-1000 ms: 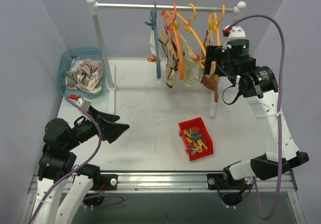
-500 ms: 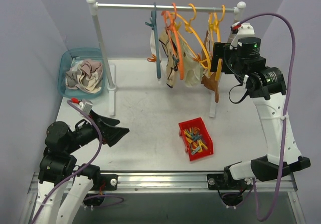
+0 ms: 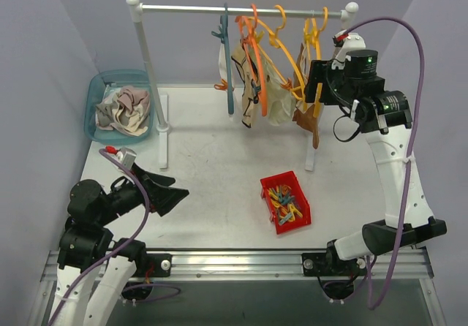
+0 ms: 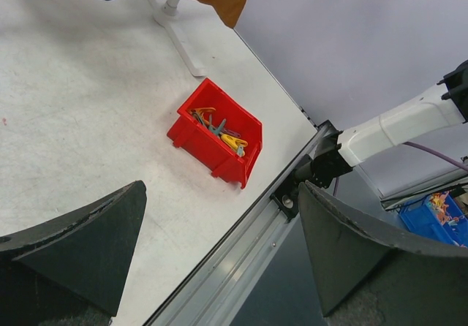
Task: Remove the underwear clipped to the hanger
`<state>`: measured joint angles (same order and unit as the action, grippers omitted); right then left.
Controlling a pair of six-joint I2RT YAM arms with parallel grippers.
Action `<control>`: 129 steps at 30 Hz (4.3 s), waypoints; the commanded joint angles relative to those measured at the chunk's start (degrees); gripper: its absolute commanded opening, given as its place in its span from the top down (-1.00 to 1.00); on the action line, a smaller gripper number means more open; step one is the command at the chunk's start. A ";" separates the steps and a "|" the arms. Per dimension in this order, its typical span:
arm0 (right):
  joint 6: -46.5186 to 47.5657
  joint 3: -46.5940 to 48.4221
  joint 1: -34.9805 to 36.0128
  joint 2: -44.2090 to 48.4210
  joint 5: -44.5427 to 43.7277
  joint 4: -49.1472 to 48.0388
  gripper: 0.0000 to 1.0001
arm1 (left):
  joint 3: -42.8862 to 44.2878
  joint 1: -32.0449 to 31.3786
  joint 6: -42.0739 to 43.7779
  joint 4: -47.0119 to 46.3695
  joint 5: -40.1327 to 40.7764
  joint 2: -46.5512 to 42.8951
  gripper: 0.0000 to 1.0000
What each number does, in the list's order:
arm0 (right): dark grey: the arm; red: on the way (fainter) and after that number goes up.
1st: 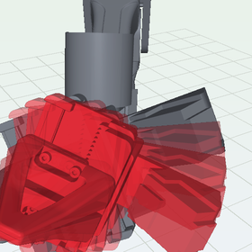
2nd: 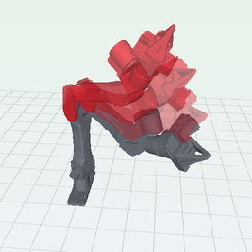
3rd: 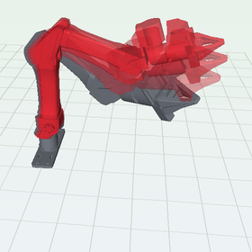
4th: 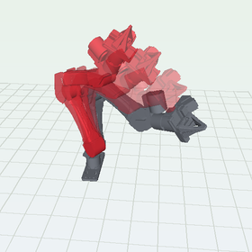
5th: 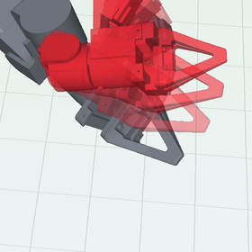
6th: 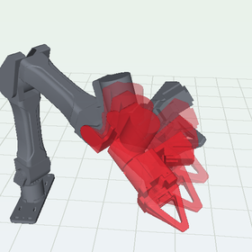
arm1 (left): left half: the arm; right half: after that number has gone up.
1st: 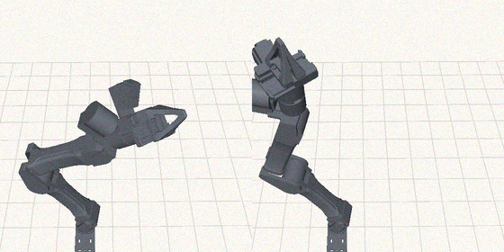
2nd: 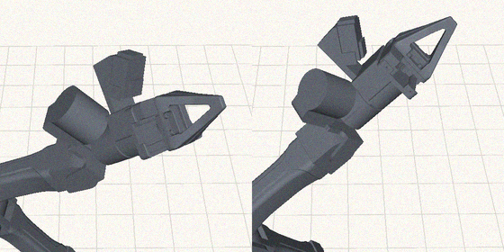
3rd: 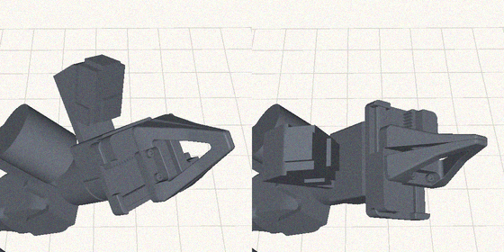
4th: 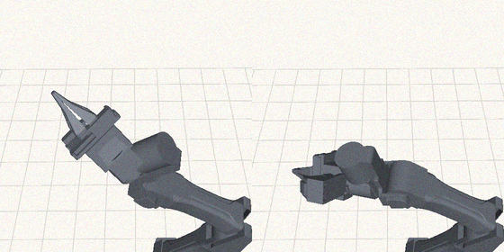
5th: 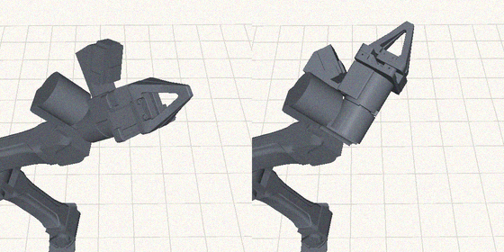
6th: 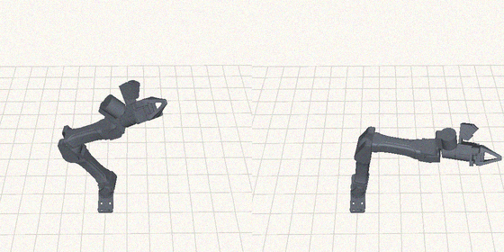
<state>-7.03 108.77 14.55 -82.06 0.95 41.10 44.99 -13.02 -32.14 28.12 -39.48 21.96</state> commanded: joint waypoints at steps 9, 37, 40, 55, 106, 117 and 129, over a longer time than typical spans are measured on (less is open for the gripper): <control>-0.44 -0.66 -1.01 -2.66 -1.66 -1.02 -0.28 | -2.10 0.27 0.24 0.01 -0.86 -1.74 -0.87; -0.27 -11.21 -0.48 0.68 -3.06 -9.02 0.32 | -2.01 0.18 0.15 0.62 -0.59 -1.21 -0.87; -0.18 -11.56 -0.48 -0.03 -3.15 -9.02 0.68 | -2.01 0.18 0.15 0.53 -0.51 -1.13 -0.87; 1.58 -14.64 -0.48 4.88 -1.30 -17.36 1.00 | -1.49 0.18 0.06 -0.25 -0.51 -0.51 -0.87; -25.75 -50.67 5.41 60.79 27.07 6.45 1.00 | 4.31 0.18 -1.08 -4.30 3.45 6.52 -0.87; -23.65 -47.51 1.55 64.83 46.76 6.62 1.00 | 5.72 0.18 -2.05 -3.34 3.54 4.68 -0.87; -20.40 -49.78 -9.62 62.02 64.71 4.60 1.00 | 5.72 0.18 -1.35 -0.61 5.64 2.66 -0.87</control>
<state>-29.02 59.88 5.10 -18.35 59.99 50.11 48.47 -13.02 -33.85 26.59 -35.68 25.47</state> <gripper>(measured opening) 0.125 0.938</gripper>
